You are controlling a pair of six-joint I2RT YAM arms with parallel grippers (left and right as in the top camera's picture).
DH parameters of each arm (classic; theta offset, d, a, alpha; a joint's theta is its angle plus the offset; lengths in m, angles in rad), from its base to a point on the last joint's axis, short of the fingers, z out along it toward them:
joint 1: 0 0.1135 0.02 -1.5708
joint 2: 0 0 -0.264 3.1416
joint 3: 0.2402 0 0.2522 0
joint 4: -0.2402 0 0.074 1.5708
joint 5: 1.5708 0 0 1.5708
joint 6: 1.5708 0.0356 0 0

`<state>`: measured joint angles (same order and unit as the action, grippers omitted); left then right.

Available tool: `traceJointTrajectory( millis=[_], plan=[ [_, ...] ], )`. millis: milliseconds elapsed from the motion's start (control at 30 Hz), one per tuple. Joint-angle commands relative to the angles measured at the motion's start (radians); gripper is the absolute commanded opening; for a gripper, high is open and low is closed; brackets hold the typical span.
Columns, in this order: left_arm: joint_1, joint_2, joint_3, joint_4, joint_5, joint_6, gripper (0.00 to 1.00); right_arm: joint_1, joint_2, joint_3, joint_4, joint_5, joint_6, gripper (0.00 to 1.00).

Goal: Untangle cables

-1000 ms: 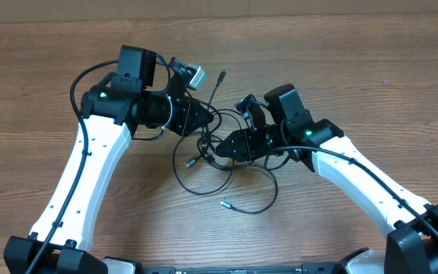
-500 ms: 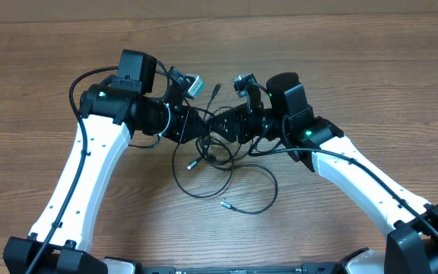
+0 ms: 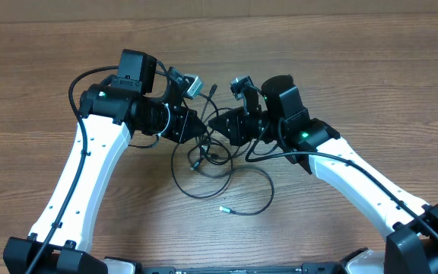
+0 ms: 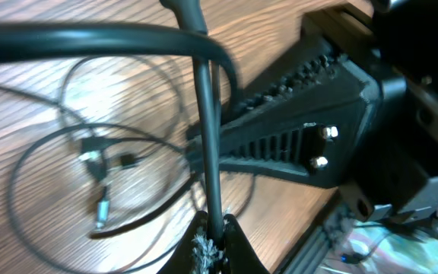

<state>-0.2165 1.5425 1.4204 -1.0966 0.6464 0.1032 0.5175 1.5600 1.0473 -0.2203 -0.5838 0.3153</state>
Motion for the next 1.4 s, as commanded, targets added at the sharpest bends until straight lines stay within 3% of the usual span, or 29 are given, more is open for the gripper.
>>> traceJointTrajectory(
  millis=[0, 133, 333, 667, 1000, 1367],
  plan=[
    [-0.005, -0.023, 0.019, -0.007, -0.156, -0.067, 0.04, -0.005, 0.000, 0.001, -0.105, 0.250, 0.045, 0.04],
    [-0.003, -0.023, 0.019, -0.029, -0.276, -0.093, 0.04, -0.058, 0.000, 0.001, -0.337, 0.627, 0.298, 0.04],
    [0.054, -0.023, 0.026, -0.068, -0.466, -0.137, 0.04, -0.221, 0.000, 0.001, -0.534, 0.760, 0.418, 0.04],
    [0.362, -0.030, 0.221, -0.151, -0.496, -0.156, 0.04, -0.595, 0.000, 0.001, -0.599, 0.706, 0.409, 0.04],
    [0.569, -0.032, 0.544, -0.161, -0.424, -0.195, 0.04, -0.975, 0.000, 0.052, -0.602, 0.336, 0.200, 0.04],
    [0.570, -0.032, 0.571, -0.152, -0.273, -0.238, 0.04, -1.050, 0.000, 0.068, -0.623, 0.315, 0.128, 0.04]
  ],
)
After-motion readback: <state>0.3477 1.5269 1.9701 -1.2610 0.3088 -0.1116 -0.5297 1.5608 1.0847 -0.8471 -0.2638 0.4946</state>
